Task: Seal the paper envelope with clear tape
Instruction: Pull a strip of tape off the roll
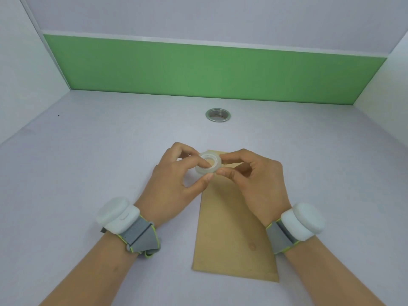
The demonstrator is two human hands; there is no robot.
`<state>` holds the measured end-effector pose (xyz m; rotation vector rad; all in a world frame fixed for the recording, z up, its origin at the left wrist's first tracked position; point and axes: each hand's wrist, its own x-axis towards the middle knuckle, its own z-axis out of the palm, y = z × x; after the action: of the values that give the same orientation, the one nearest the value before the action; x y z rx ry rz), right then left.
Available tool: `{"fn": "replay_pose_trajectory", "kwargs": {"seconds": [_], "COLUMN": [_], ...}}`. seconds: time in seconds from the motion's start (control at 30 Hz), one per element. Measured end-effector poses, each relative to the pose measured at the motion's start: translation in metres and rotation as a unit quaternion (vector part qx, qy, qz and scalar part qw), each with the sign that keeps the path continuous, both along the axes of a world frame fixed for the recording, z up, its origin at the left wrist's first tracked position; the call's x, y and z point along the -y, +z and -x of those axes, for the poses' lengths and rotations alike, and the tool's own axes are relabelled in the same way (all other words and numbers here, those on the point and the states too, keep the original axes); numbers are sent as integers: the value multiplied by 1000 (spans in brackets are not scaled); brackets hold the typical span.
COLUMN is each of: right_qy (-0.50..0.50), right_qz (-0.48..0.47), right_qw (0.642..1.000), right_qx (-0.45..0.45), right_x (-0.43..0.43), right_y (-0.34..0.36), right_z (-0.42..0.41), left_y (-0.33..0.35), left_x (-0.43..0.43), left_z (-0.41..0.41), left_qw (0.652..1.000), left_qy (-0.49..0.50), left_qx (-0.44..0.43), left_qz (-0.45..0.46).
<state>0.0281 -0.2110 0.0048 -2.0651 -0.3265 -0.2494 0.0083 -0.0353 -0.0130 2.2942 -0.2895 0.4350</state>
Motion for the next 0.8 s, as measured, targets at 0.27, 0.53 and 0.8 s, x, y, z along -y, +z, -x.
{"fn": "replay_pose_trajectory", "kwargs": {"seconds": [0.27,0.53,0.8], "right_qy": [10,45,12], "right_qz": [-9,14,41], "right_qw": [1000,999,999], "right_qx": [7,-24,-10], "right_x": [0,2,1], "right_y": [-1,-2,-4], "right_z": [-2,-6,-6], "left_y": [1,-1,1], "left_x": [-1,-2,-1], "left_z": [-1,-1,0], "left_qw": [1000,998,991], "left_qy": [25,56,122], "left_qx": [-6,-17,-17], "left_qz": [-6,-36,-43]}}
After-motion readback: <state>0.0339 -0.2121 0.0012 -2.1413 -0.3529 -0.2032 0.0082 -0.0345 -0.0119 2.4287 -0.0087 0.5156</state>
